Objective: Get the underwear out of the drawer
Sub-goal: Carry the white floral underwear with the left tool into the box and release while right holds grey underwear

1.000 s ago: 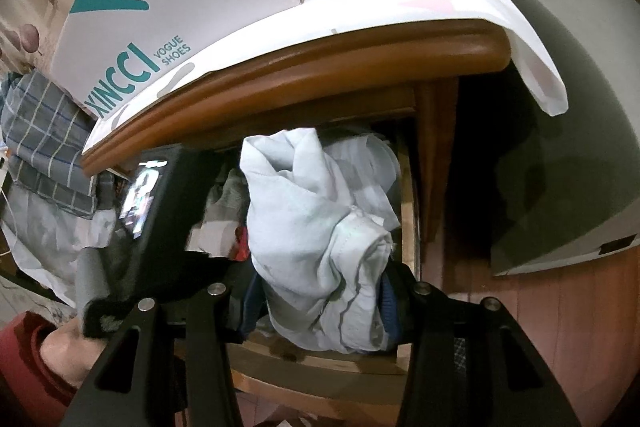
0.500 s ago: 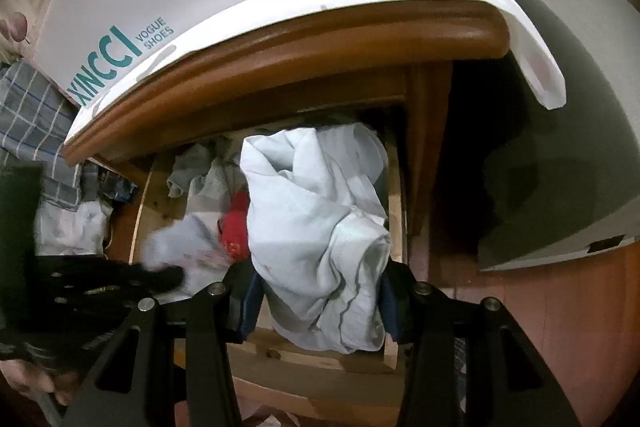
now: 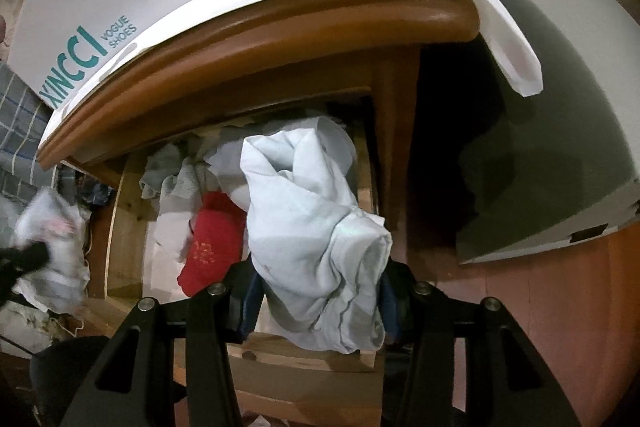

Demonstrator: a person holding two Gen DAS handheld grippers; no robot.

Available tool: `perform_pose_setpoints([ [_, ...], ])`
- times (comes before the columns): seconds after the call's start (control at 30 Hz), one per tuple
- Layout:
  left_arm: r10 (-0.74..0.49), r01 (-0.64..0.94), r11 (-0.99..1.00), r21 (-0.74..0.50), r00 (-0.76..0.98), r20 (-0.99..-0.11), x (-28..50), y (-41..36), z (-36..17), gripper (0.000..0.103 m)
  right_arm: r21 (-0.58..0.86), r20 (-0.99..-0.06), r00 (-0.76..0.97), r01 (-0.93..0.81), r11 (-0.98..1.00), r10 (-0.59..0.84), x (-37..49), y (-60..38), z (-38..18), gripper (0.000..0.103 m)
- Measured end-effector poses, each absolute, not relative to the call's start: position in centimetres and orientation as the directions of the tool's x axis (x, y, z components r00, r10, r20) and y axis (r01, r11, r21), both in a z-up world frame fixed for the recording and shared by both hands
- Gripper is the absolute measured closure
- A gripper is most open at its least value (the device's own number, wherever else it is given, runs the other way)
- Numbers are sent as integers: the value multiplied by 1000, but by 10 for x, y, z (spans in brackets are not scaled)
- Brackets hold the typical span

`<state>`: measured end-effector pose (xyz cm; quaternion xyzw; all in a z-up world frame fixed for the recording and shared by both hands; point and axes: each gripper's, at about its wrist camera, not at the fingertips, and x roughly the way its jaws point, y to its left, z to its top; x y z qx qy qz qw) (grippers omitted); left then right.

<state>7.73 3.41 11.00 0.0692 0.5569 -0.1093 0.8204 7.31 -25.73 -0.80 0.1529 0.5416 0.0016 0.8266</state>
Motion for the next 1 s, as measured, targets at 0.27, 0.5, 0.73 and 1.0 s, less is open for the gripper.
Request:
perform_pose_setpoints([
  [0.27, -168, 230, 972, -55, 505, -847, 79, 71, 221, 91, 255, -895, 414, 167, 952, 167, 74, -257, -9, 58],
  [0.5, -189, 207, 976, -73, 625, -757, 123, 82, 308, 91, 246, -894, 421, 169, 954, 157, 71, -254, -8, 58],
  [0.73, -181, 195, 978, -70, 643, -744, 200, 54, 327, 91, 246, -894, 420, 175, 953, 153, 74, -252, -12, 58],
  [1.0, -146, 161, 985, -66, 557, -818, 258, 18, 265, 91, 230, -895, 425, 187, 955, 133, 74, -253, -13, 58],
])
